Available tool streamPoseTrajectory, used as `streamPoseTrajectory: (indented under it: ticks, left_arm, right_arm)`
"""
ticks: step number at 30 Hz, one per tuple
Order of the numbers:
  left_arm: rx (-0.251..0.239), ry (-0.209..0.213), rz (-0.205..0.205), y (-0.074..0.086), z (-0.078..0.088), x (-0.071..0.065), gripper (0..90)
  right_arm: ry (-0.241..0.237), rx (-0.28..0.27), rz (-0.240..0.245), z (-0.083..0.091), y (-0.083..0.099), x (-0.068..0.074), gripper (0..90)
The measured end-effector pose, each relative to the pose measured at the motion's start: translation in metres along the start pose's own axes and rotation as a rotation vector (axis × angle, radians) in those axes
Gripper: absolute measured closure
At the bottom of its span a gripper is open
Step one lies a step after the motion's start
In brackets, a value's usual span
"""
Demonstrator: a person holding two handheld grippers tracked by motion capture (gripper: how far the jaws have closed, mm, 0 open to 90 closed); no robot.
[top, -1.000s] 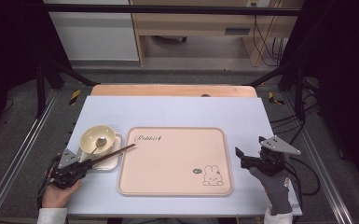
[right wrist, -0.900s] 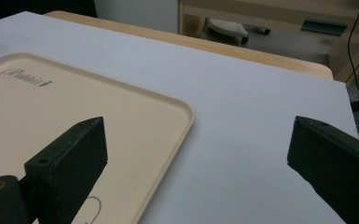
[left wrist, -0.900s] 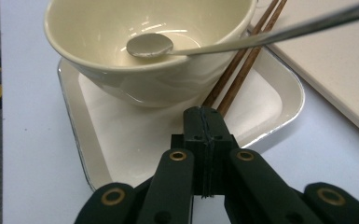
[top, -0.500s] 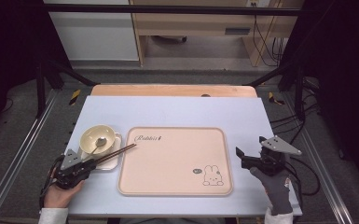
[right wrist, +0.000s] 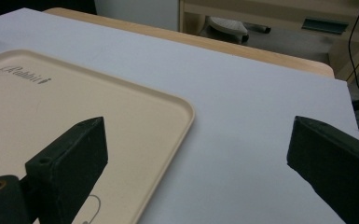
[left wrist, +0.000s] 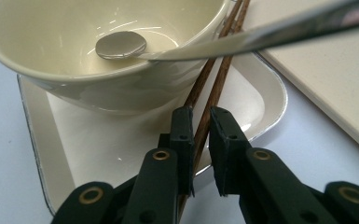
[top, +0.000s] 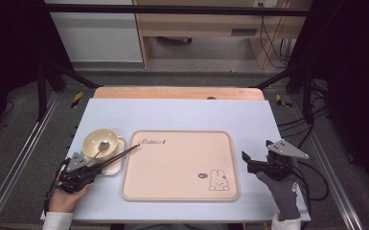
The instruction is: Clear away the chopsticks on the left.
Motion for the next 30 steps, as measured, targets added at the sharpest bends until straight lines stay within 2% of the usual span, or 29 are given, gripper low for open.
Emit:
streamPoseTrajectory:
  ticks: [8,15,18,21,25,26,30]
  left_arm:
    - [0.001,0.002,-0.010,-0.004,-0.003,-0.008,82.8]
    - [-0.002,0.024,-0.002,-0.008,-0.006,-0.014,77.9]
    - [-0.001,0.021,0.009,-0.009,-0.008,-0.015,77.5]
    - [0.003,0.014,0.003,-0.008,-0.008,-0.014,77.6]
    - [-0.001,0.006,0.015,-0.006,-0.009,-0.013,81.8]
    - [0.003,0.022,0.020,-0.005,-0.009,-0.014,82.4]
    - [-0.002,0.012,0.007,-0.005,-0.009,-0.015,84.3]
  right_arm:
    - [0.001,-0.002,0.001,0.001,0.000,-0.001,5.3]
    - [0.000,-0.003,0.000,0.001,0.000,0.000,5.3]
    - [0.000,-0.002,0.001,0.001,0.000,0.000,5.4]
    - [0.000,-0.002,0.001,0.001,0.000,0.000,5.4]
    - [0.000,-0.003,-0.001,0.001,-0.001,0.000,5.4]
    - [0.000,-0.003,-0.001,0.001,-0.001,0.000,5.4]
    - [0.000,-0.005,-0.004,0.002,-0.001,-0.001,5.4]
Point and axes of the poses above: each handheld gripper's, and its own axes: z roughly backward along the jaws, y roughly out of its underside, x roughly to its left, the point moved 9 cm from there along -z, roughly forward along the jaws, and after that the axes turned 4 degrees about x, right-handed, at the moved point
